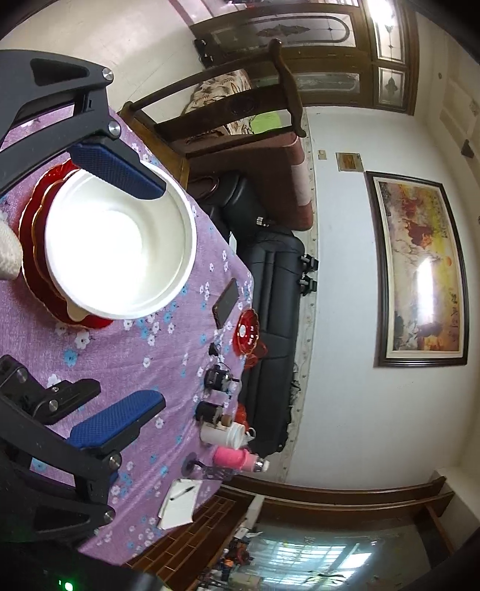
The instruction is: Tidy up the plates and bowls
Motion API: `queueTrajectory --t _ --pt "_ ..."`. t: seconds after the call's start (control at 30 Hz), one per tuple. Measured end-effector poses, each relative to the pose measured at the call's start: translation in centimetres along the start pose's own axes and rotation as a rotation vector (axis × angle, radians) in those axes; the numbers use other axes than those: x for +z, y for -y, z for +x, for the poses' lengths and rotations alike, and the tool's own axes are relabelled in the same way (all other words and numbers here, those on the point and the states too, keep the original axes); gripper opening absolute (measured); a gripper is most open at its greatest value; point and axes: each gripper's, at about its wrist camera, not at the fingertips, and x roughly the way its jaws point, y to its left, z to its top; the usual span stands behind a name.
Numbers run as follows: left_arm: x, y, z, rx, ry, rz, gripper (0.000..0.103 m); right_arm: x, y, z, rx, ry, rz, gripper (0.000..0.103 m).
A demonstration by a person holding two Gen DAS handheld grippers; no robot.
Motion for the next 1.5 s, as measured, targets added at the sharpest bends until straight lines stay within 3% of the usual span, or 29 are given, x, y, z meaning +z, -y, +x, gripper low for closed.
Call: queueTrajectory --t 0.13,0.3,0.67,1.0,1.5 --pt "0.3 -0.9 0.5 0.01 -0.012 -0.038 0.103 0.5 -0.7 0.4 0.013 -0.006 -0.03 0.092" --pt "0.5 -2.3 2.0 0.071 -0.091 -0.084 0.103 0.8 -1.6 0.8 0.017 -0.018 -0.064 0.092" --pt "-0.1 -5.8 4.3 -0.022 -0.223 -0.209 0.103 1.4 -3.4 1.5 0.024 -0.052 -0.092 0.092" --pt "-0.1 -6.4 4.3 0.006 -0.205 -0.195 0.103 1.5 -5.4 2.2 0.011 -0.076 -0.148 0.092" --pt "-0.1 -7.2 4.8 0.046 -0.22 -0.209 0.103 1.2 -6.6 3.1 0.059 -0.091 -0.169 0.092"
